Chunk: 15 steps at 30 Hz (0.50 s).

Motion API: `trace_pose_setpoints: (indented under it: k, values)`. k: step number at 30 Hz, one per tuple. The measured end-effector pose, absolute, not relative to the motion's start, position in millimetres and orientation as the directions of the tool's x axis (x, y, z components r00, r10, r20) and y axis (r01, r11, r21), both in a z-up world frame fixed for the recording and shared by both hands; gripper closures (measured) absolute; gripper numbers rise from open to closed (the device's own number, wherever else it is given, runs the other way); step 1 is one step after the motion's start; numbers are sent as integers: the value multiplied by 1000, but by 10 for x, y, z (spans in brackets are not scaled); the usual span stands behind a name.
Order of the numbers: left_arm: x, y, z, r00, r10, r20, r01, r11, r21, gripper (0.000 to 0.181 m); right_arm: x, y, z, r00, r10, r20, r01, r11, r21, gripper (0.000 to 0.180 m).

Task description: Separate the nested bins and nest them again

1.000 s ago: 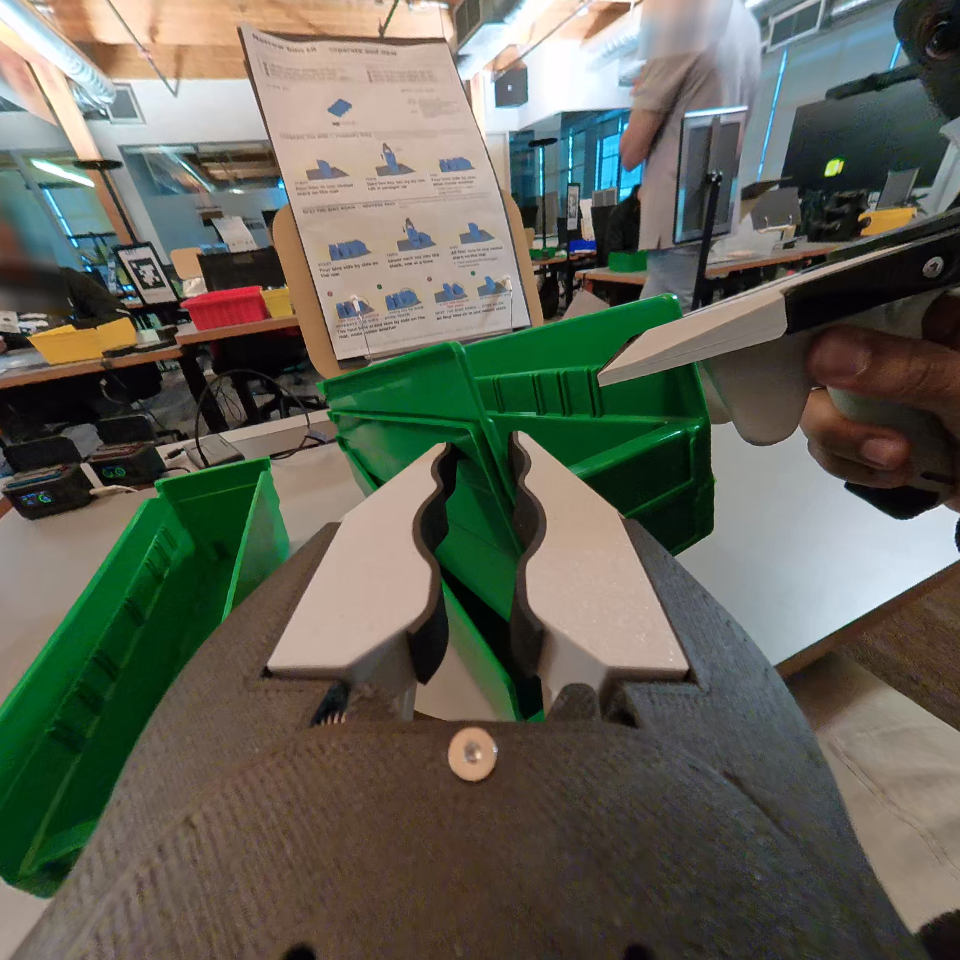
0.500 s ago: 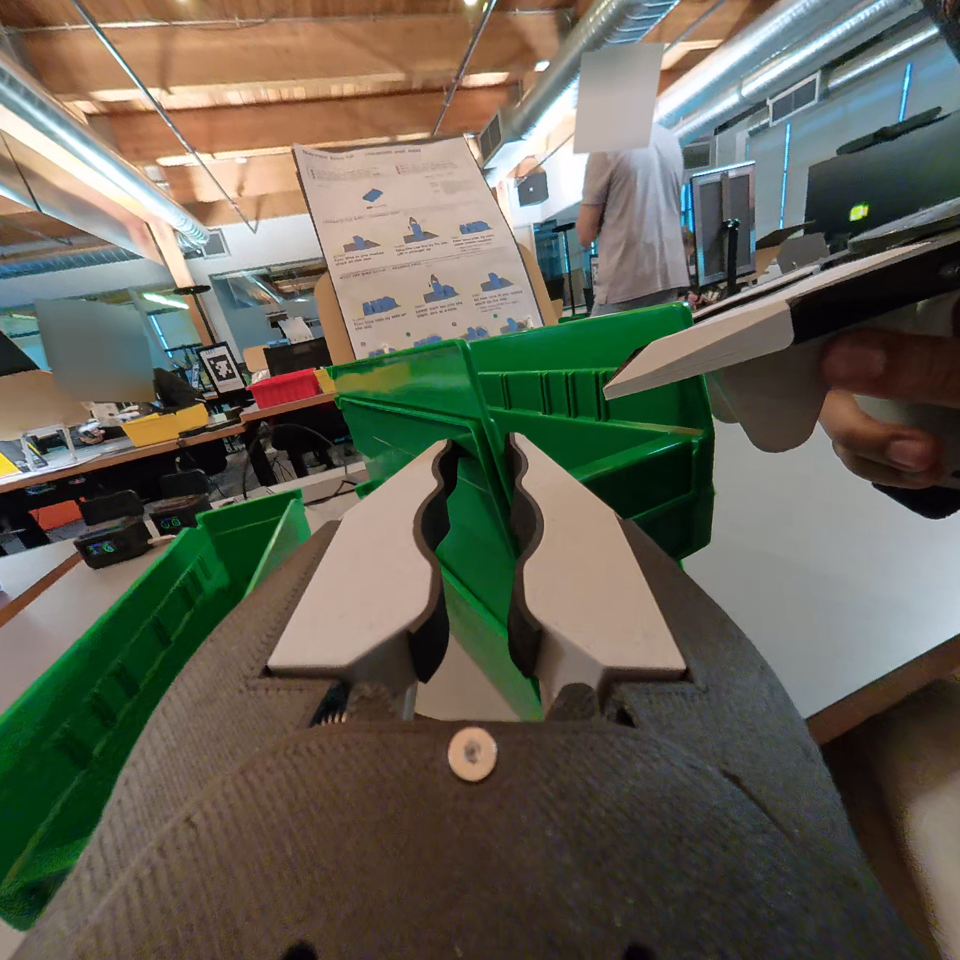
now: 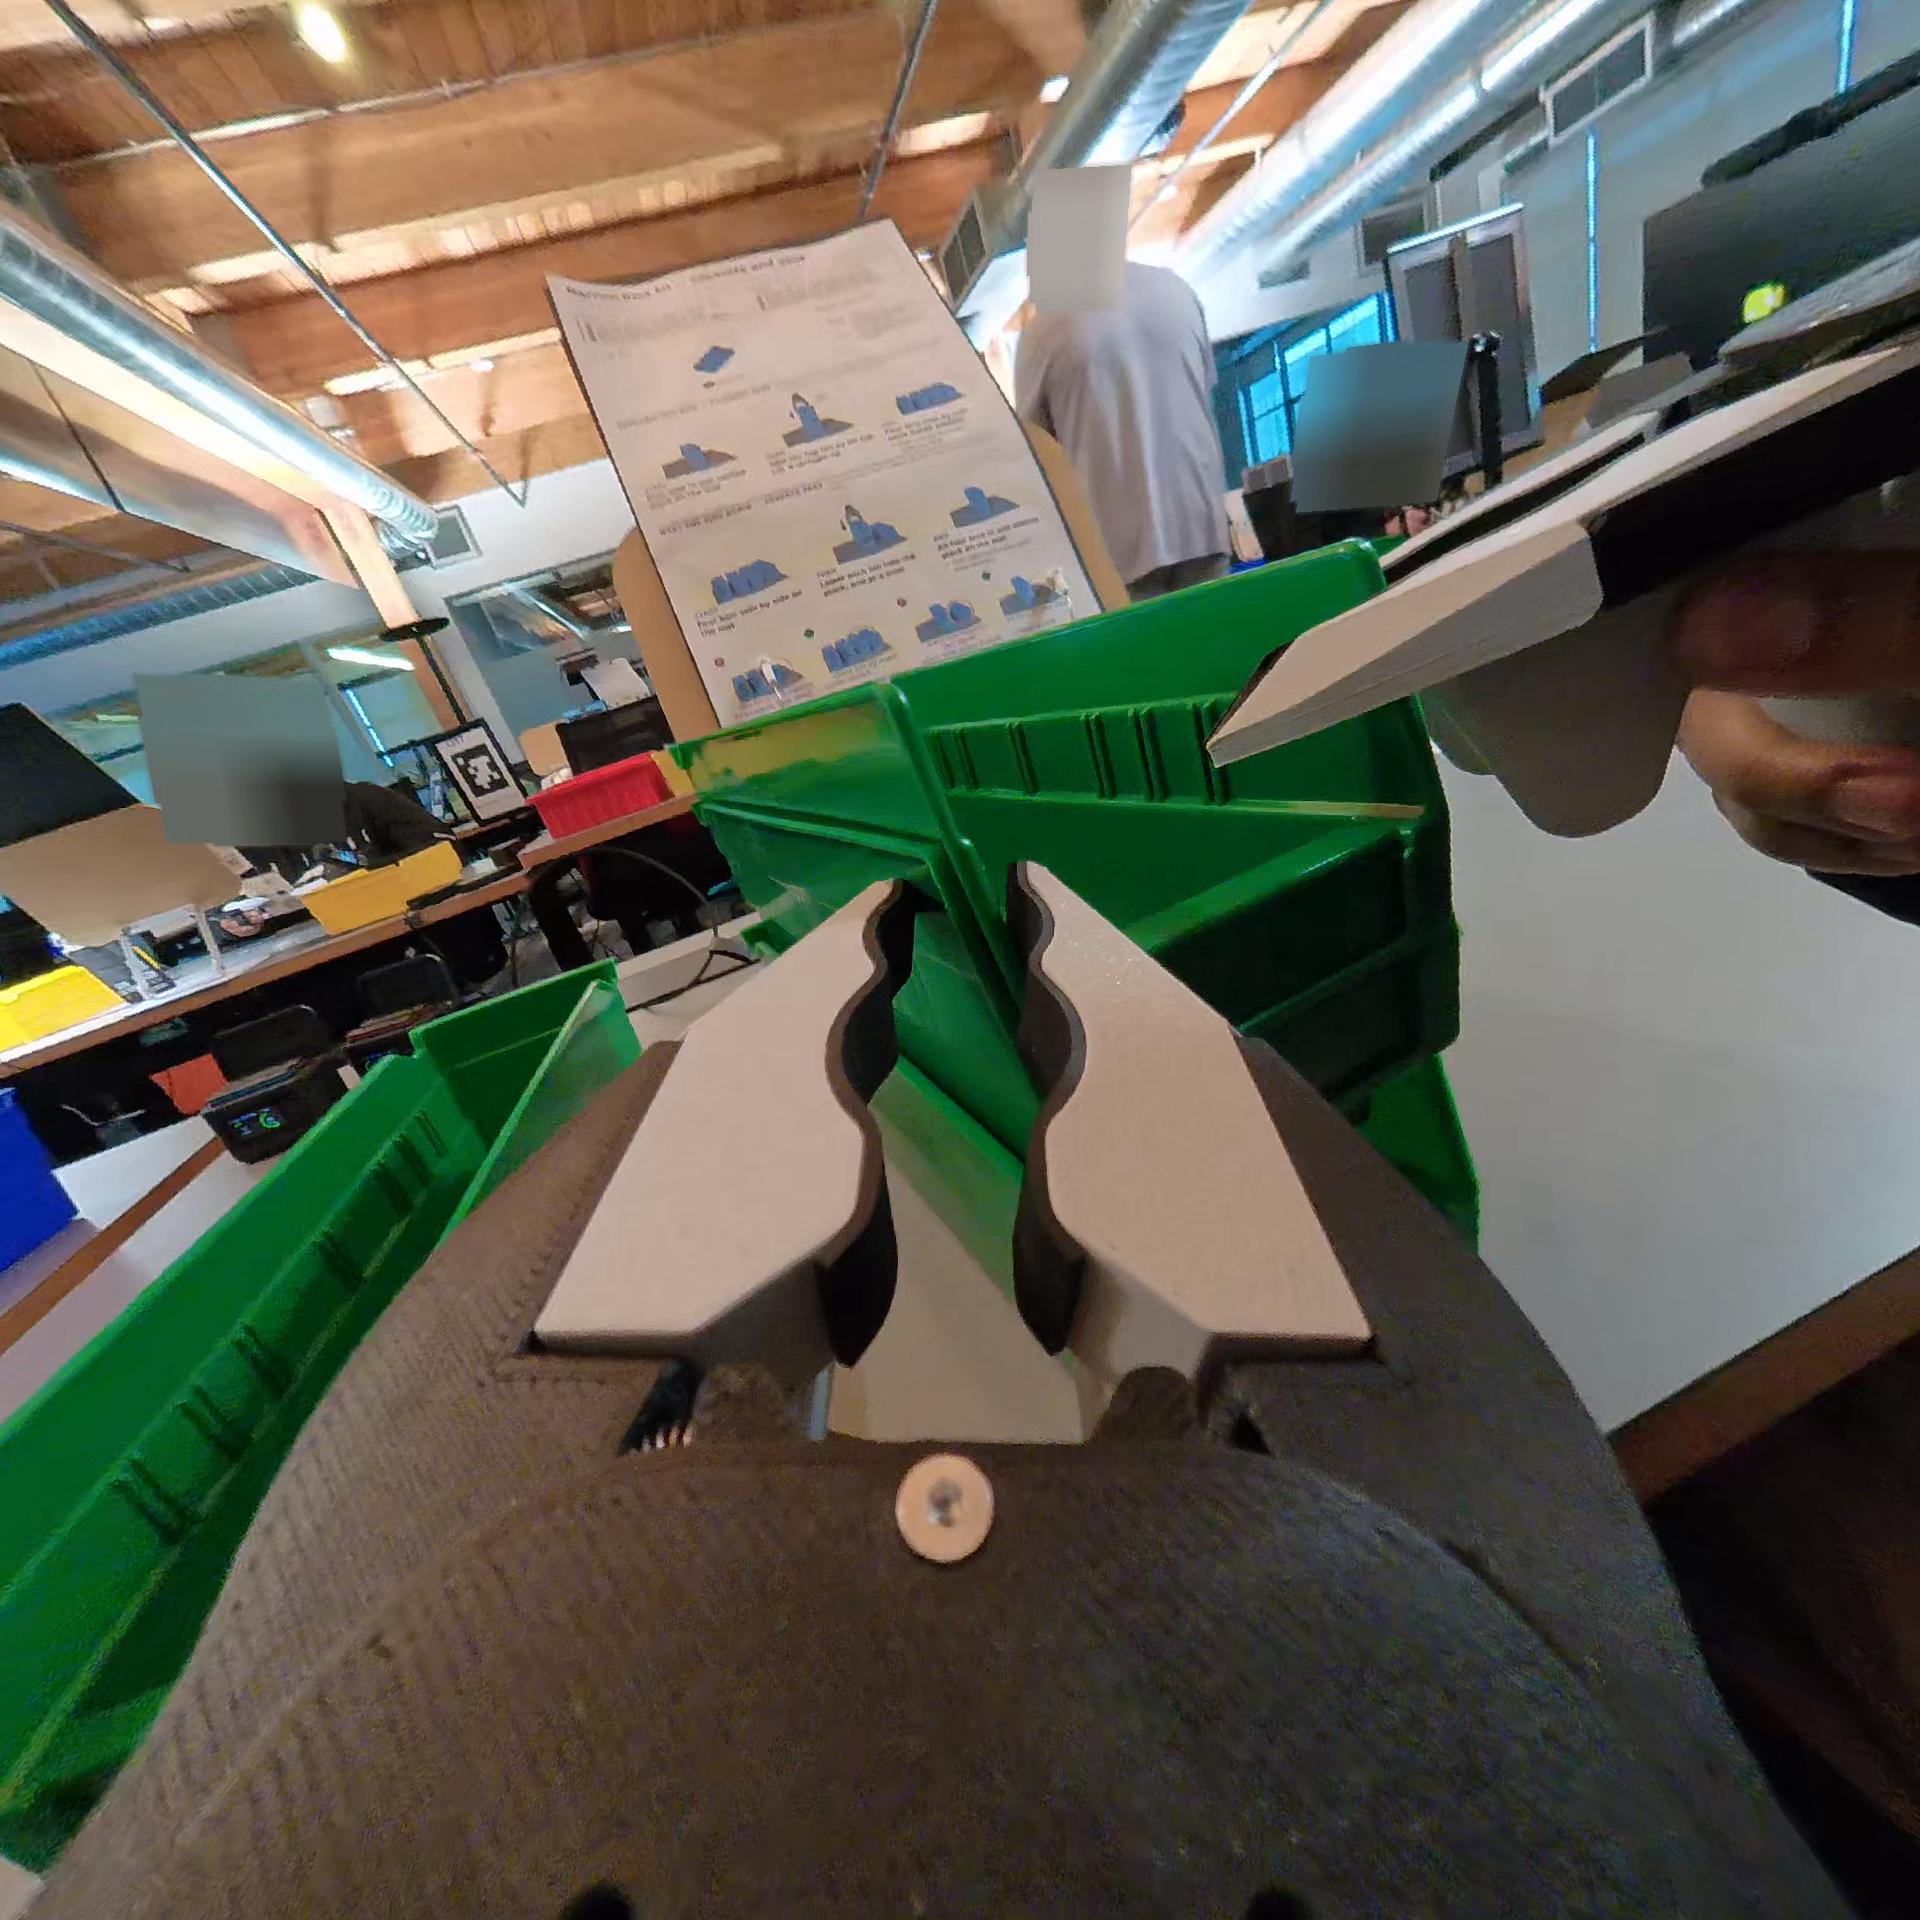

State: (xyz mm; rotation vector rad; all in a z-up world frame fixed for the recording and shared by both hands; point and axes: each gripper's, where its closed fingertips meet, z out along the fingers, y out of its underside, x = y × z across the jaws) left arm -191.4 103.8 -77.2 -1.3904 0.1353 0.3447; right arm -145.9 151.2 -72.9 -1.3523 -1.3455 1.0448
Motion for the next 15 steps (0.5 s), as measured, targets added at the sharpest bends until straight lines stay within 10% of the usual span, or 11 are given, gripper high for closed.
trace_pose_setpoints:
  k: [15]
  values:
    - [-1945, 1068, -1118, 914, 133, -383, -382, -37, -924, 162, -1480, 1555, -1042, 44, 997, 66, 289, 50, -956, 139]
